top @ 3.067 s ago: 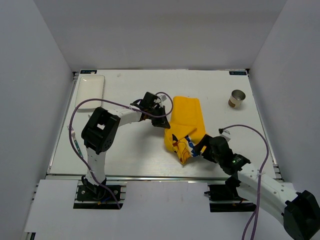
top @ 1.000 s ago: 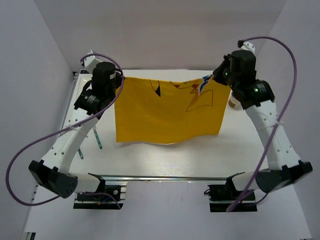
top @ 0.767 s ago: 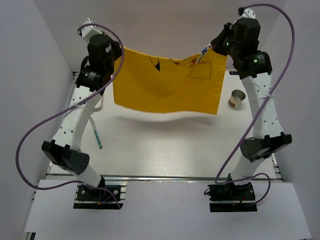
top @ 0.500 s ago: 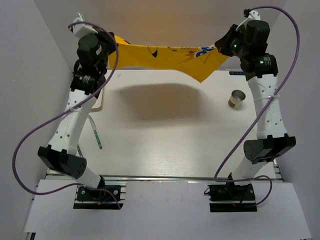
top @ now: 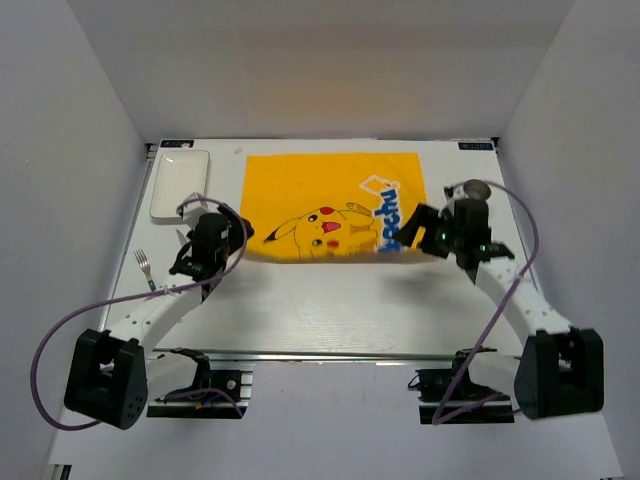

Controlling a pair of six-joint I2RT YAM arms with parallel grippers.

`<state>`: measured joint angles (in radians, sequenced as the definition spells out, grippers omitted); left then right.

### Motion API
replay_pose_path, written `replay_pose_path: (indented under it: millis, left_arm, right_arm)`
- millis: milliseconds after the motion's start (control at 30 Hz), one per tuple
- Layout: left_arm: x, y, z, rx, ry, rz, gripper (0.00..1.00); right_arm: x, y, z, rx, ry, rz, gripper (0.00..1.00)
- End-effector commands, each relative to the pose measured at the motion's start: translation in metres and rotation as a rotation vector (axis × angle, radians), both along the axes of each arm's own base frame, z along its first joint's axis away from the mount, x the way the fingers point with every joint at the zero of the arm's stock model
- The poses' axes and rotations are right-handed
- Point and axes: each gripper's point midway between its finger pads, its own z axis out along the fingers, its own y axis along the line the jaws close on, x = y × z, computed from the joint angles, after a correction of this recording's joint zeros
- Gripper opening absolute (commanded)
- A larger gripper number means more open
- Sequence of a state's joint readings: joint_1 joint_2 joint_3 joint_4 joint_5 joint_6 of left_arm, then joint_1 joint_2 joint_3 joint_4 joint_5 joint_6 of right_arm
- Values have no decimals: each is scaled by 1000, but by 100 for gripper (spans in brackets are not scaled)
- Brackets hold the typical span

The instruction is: Set the dinner table for one person

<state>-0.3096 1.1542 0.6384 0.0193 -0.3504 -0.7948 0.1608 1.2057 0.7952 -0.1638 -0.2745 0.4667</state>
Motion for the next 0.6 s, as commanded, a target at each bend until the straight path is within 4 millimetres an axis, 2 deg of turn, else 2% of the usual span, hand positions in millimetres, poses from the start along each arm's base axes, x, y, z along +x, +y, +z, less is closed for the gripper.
replay_pose_path:
  millis: [0, 67, 133, 200, 233, 267, 300, 333, 367, 400, 433, 467, 567]
  left_arm:
    - [-25, 1, 12, -83, -33, 30, 96]
    - [-39, 6, 14, -91, -47, 29, 98]
    - [-44, 10, 18, -84, -30, 43, 98]
    - [-43, 12, 20, -59, 9, 53, 98]
    - [-34, 6, 24, -56, 28, 40, 98]
    - [-30, 3, 25, -55, 44, 31, 98]
    - [-26, -2, 23, -48, 71, 9, 98]
    - [-18, -8, 4, -27, 142, -5, 98]
    - [-3, -14, 19, -31, 136, -9, 98]
    - [-4, -14, 8, -6, 214, -6, 98]
    - [2, -15, 5, 10, 256, 1, 98]
    - [11, -16, 1, 40, 336, 15, 98]
    - [28, -8, 3, 86, 416, 54, 98]
  right_arm:
    - [-20, 7, 22, 101, -184, 18, 89]
    - [-28, 7, 17, 105, -194, 21, 89]
    - [-25, 6, 20, 80, -196, 31, 89]
    - [-19, 4, 0, 31, -97, 20, 89]
    - [-8, 6, 8, 19, -103, 22, 89]
    - [1, 4, 6, -17, -99, 14, 89]
    - [6, 5, -23, -65, 9, 8, 89]
    - [25, 3, -15, -98, 8, -25, 89]
    - [36, -4, -22, -155, 31, -66, 89]
    - [34, -7, -57, -213, 162, -73, 89]
    - [50, -4, -49, -233, 160, -92, 89]
    - [53, -9, -64, -283, 207, -118, 89]
    - [62, -1, -64, -311, 198, -119, 89]
